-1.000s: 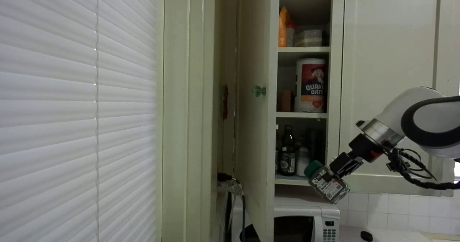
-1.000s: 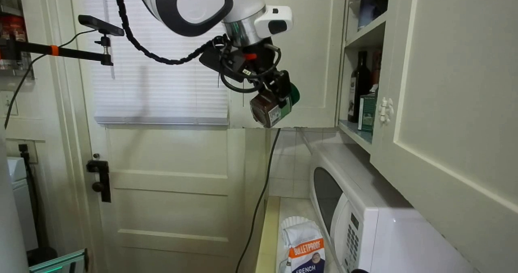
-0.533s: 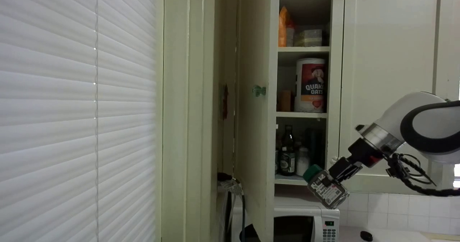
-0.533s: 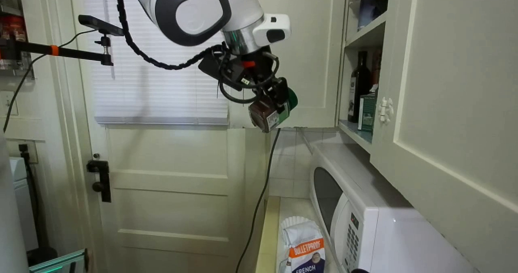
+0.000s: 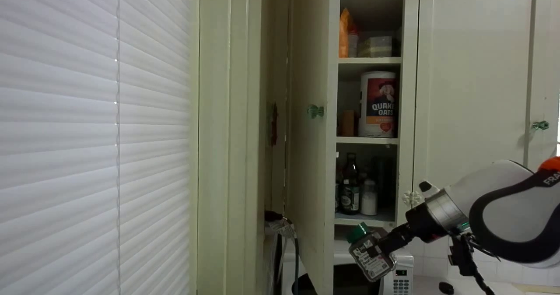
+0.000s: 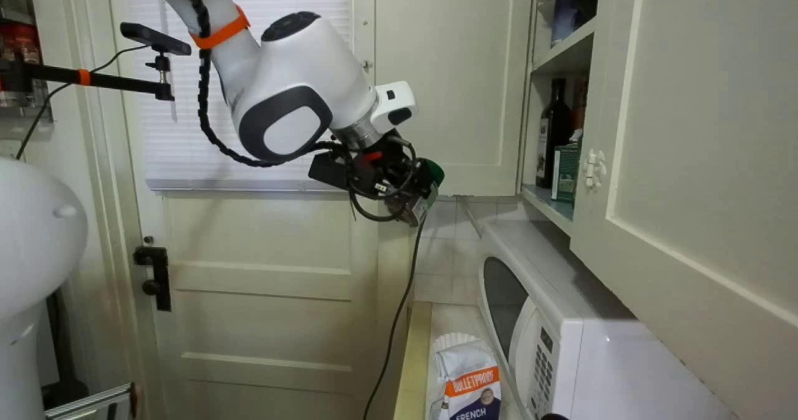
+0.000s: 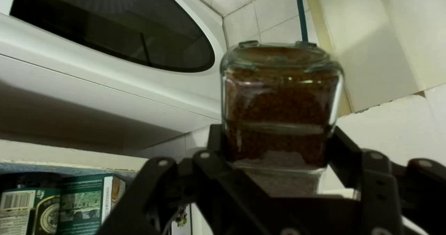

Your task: Remove the coffee jar from the open cabinet and put it on the counter.

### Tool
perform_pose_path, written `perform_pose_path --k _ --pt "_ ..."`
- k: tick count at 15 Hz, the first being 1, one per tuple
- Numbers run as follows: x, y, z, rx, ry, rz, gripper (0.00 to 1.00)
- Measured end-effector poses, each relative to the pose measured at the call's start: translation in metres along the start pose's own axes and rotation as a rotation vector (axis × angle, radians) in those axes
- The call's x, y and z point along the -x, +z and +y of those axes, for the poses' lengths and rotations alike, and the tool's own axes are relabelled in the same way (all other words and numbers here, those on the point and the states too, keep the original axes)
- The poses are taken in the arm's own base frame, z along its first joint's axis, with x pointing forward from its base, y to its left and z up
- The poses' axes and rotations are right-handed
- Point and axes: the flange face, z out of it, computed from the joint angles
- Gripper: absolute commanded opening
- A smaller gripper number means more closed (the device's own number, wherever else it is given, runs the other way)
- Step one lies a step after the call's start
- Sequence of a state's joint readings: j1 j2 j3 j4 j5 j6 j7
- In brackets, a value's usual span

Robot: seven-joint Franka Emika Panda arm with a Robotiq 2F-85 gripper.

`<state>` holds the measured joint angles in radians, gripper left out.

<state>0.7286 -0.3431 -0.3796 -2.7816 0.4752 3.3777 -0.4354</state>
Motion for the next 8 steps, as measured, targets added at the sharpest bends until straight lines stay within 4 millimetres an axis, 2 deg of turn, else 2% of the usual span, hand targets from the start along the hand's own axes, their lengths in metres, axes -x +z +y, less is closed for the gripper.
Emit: perform_pose_path --k 1,3,8 --pt "0.0047 0.0068 -0.0051 0.012 -0.014 0.016 0.73" --pt "0.0104 0.0156 -0.0094 0.02 -0.028 0.001 0.73" --pt "0.0078 0.0142 -0.0045 0.028 -0.02 0.008 0.73"
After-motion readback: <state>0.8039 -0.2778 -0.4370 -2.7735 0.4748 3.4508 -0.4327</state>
